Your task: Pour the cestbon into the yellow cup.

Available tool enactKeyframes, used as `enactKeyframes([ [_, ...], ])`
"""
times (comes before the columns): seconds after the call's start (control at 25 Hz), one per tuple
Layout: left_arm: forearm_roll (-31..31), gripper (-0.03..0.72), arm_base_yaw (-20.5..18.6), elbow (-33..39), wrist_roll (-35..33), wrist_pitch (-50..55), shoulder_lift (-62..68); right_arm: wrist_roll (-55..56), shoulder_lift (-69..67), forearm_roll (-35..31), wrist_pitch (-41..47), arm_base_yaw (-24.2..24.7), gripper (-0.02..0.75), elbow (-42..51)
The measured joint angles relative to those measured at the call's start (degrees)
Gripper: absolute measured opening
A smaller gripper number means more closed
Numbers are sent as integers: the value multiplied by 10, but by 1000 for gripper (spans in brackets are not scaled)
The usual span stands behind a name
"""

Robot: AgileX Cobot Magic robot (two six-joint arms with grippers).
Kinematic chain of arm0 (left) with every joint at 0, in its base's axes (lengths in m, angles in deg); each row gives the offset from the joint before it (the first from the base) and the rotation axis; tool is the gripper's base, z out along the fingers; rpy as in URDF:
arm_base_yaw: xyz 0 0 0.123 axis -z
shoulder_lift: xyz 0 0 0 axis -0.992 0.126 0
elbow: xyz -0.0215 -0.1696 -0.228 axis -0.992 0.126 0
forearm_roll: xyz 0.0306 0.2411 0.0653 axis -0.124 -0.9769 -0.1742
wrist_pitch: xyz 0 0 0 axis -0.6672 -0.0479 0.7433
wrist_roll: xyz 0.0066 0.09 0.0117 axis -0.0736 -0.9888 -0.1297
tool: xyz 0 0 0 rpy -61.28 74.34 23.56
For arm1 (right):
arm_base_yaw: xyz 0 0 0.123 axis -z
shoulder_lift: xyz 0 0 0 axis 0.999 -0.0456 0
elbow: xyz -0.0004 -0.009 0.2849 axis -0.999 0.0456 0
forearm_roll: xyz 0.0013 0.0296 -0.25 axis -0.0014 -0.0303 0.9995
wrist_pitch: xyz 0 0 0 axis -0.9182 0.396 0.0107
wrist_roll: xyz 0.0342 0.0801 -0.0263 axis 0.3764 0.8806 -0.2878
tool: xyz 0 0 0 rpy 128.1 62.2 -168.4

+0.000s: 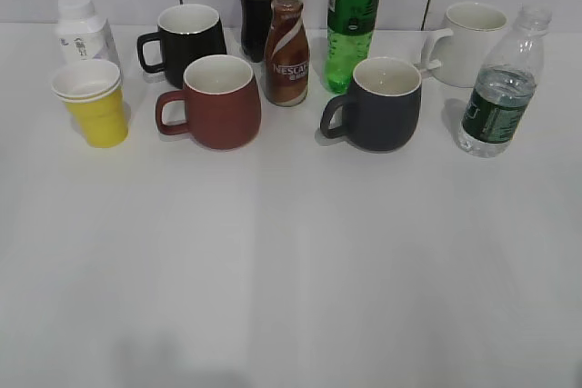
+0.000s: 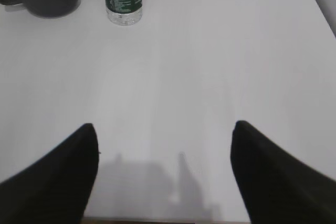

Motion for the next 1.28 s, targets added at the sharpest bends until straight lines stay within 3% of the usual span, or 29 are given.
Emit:
enactKeyframes([
  [0.72,0,238,1,0,0,0,0,0,0,0,0,0,589,0],
  [0.84,-1,238,16,-3,0,-6,7,0,-12,-2,-11,0,589,-7],
  [1.0,-26,238,40,-12,0,-86,39,0,-65,-12,-117,0,589,-15],
  [1.28,-34,238,44,13,0,-312,150,0,-222,-15,-313,-11,589,-15],
])
